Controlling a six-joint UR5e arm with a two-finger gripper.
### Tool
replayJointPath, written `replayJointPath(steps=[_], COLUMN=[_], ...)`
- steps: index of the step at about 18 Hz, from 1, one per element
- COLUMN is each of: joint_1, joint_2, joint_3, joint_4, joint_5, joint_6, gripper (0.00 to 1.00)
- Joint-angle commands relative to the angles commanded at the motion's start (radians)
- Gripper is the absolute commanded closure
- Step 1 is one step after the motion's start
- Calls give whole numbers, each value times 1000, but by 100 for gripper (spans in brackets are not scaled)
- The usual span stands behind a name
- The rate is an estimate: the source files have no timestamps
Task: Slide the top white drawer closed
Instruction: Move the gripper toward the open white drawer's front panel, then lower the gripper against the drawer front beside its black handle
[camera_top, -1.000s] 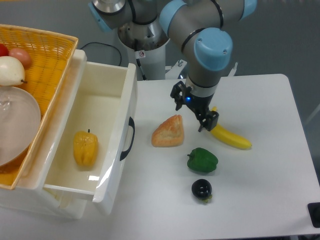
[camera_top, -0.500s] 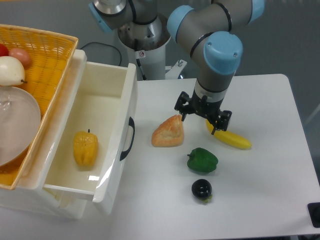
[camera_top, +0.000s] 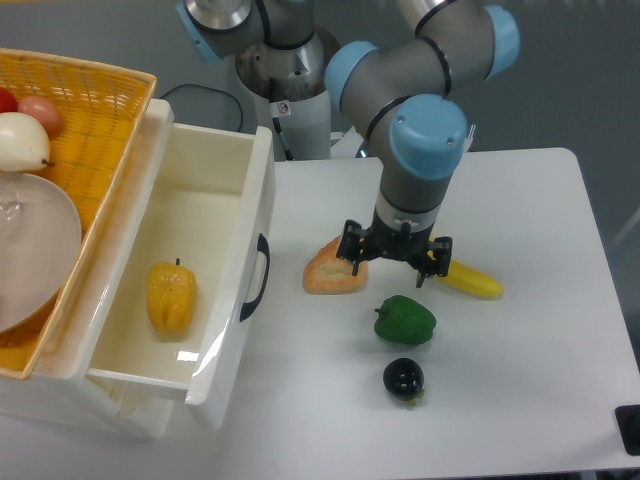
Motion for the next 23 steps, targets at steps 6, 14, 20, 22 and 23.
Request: replayJointPath(steps=[6,14,20,22,23], joint_1=[-48,-60,-74,-80,-89], joint_2=[-21,-35,-37,-40,-44], joint_3=[2,3,-2,-2,0], joint_4=[0,0,0,0,0], joint_5=[3,2,0,0,0], joint_6=[-8,-8,-9,-11,-11], gripper=[0,0,0,0,0])
